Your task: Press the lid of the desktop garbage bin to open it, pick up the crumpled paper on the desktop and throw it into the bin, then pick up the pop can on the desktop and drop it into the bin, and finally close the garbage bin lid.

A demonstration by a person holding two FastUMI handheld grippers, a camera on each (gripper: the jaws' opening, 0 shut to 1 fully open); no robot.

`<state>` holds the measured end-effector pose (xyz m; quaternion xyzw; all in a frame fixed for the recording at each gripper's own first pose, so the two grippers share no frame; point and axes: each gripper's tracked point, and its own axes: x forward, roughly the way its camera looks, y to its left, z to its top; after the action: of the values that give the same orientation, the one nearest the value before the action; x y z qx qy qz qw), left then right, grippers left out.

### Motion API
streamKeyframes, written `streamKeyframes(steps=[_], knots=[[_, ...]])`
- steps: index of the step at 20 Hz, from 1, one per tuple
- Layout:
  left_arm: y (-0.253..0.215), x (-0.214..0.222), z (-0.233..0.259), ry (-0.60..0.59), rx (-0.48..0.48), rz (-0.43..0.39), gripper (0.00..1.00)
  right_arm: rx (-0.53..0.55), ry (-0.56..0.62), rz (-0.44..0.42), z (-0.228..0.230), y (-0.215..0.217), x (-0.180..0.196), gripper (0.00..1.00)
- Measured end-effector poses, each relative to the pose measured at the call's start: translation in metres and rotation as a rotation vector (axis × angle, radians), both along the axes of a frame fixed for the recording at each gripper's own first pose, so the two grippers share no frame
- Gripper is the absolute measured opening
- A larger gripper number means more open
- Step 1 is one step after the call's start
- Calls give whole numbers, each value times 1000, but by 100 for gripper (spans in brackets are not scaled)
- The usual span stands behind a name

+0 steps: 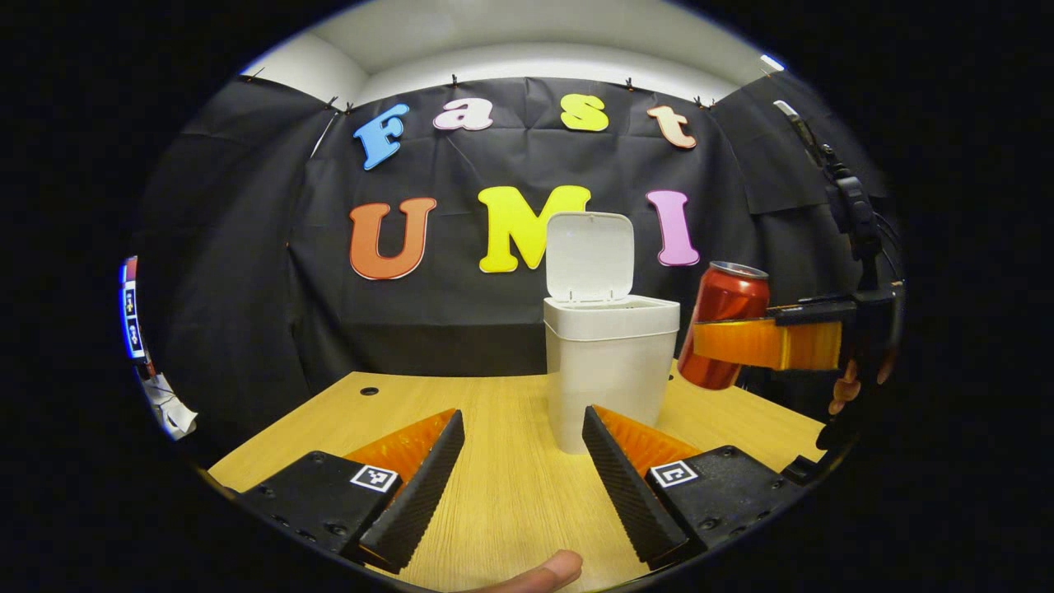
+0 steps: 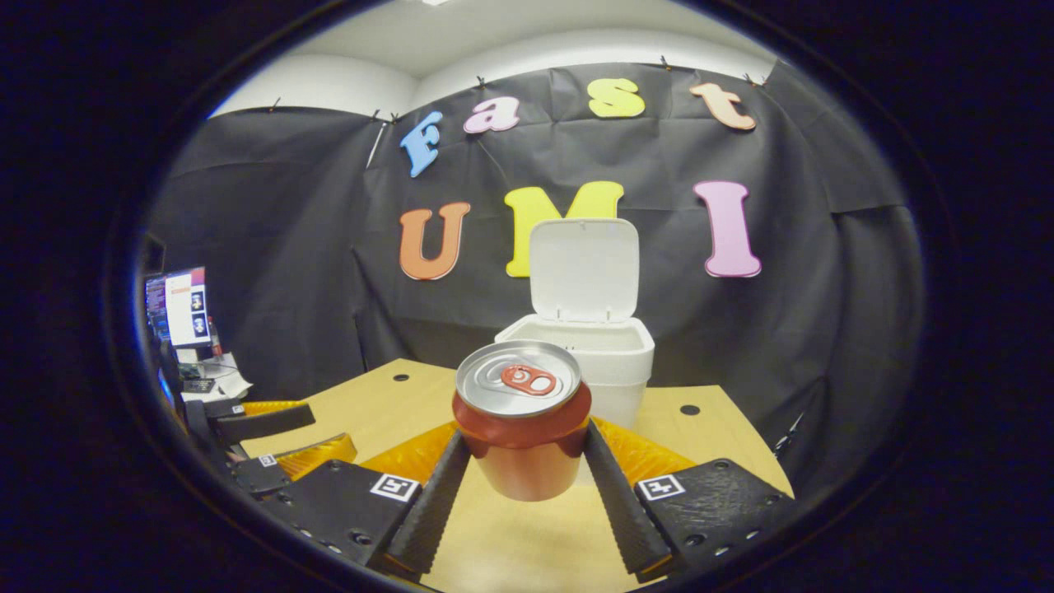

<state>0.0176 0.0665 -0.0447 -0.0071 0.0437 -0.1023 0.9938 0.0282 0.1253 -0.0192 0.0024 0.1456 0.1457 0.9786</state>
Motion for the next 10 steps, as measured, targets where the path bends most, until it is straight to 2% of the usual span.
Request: streamKeyframes(steps=[4, 6, 8, 10], knots=[[7, 0, -3, 0, 36, 14, 95, 22, 29, -6, 32, 6, 56, 81], [11, 3, -2, -4, 45, 29, 95, 11, 27, -72, 44, 1, 97, 80], [12, 5, -5, 2, 29, 32, 95, -62, -17, -163, 50, -10, 140, 81], [9, 7, -10, 22, 25, 19, 95, -104, -39, -194, 44, -8, 176, 81]])
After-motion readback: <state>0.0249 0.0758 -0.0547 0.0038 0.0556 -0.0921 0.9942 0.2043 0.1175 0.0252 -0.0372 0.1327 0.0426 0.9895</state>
